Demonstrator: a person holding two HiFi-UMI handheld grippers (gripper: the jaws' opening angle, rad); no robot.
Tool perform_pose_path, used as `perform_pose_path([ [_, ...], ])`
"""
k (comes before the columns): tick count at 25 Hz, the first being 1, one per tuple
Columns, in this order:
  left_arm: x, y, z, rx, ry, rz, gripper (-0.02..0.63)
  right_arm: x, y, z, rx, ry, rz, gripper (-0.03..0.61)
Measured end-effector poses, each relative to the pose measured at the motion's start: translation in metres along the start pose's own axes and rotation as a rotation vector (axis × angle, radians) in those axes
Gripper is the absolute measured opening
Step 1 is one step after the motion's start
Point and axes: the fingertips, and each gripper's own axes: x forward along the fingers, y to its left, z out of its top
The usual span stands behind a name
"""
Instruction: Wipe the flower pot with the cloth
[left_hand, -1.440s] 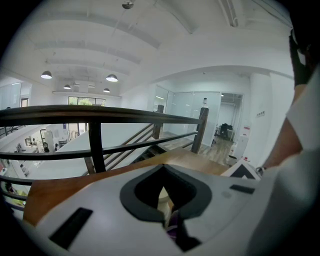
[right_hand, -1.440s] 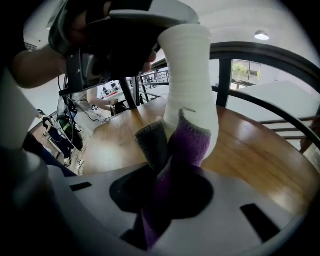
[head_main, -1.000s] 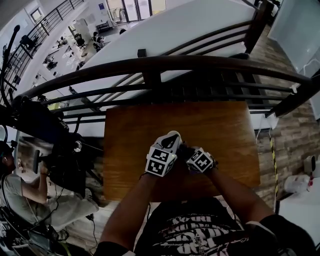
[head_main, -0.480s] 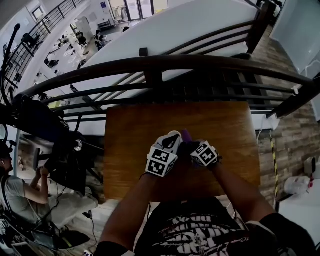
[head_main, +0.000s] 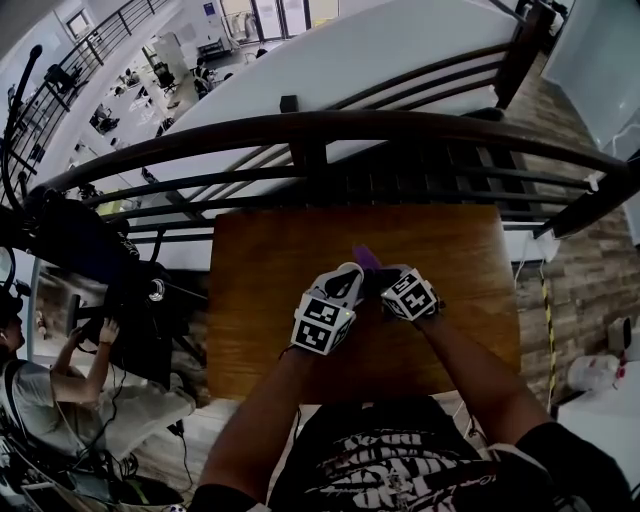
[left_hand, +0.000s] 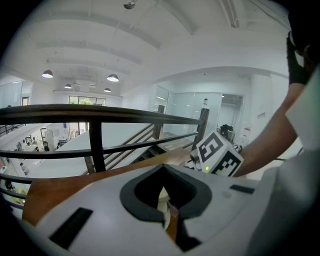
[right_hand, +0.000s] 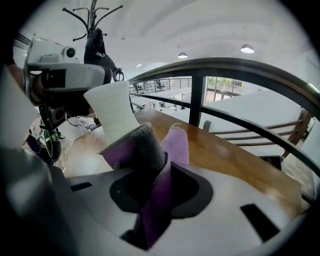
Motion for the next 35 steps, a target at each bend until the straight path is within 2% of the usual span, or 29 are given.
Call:
perform_pose_path([
  [19,-0.002,0.007,0.002,0.009,-0.008,0.002,-0.002,0.020,-0.009,0.032,-0.048,-0.021,-0.008,0.071],
  [22,-0.002,0.005,-0.004,0.005,0.010,0.004,-0.002,0.017,-0.008,0.028,-0.041,-0.016,0.000,0.071],
  [35,-0.004,0.004,0.002,0.003,-0.013,0.007,-0.002,0.000,0.010,0.006,0.013,-0.033,0.021,0.071],
])
